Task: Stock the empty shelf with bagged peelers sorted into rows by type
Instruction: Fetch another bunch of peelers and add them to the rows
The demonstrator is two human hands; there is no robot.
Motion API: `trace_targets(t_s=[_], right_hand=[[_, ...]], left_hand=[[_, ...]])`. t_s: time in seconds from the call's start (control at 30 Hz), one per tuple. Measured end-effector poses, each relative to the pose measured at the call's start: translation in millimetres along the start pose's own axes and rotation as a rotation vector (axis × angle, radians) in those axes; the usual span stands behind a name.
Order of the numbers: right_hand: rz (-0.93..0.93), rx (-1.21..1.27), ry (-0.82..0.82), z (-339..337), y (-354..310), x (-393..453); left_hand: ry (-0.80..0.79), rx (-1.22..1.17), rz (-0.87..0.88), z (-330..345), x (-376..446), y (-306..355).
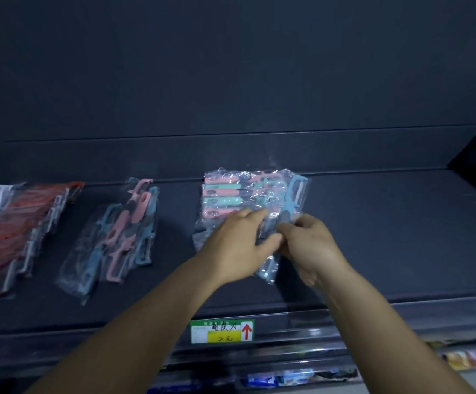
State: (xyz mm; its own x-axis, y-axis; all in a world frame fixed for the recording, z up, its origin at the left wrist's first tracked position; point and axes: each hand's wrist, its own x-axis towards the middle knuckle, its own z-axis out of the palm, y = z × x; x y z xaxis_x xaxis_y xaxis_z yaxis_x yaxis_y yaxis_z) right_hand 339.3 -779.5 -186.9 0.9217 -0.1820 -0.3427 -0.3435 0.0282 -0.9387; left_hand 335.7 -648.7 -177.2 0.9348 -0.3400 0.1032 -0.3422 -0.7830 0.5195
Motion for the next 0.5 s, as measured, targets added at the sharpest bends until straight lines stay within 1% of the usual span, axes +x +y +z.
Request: trace_targets(t_s=[0.07,0.13,0.17,0.2,0.27,0.33,0.4,0.5], right_hand=[[0.059,0.094,-0.08,6,-2,-3],[0.064,0.092,-0.122,5,-3,-6],[0.039,0.076,-0.105,2,-3,-5],[0.0,0.044,-0.051,-3,-3,-3],[-0.058,-0.067,0.088,-16,1,5],[-0.067,-0.242,0.162,-29,3,8],[-0.082,-0.446,0.147,-36,6,8],[-0.111,-0.63,0.117,-37,9,6]], left_hand=[[-0.012,-0.003,-0.001,0,-5,7],[-0.023,0.039,-0.015,-2,-9,6],[-0.037,0.067,-0.02,-3,-11,3],[-0.047,0.095,-0.023,-5,-14,1],[-0.082,0.139,-0.004,-8,-21,-5],[-0.126,0.2,0.014,-5,-27,-9],[-0.139,0.293,0.031,1,-31,-12],[-0.11,0.434,0.065,10,-30,-17]])
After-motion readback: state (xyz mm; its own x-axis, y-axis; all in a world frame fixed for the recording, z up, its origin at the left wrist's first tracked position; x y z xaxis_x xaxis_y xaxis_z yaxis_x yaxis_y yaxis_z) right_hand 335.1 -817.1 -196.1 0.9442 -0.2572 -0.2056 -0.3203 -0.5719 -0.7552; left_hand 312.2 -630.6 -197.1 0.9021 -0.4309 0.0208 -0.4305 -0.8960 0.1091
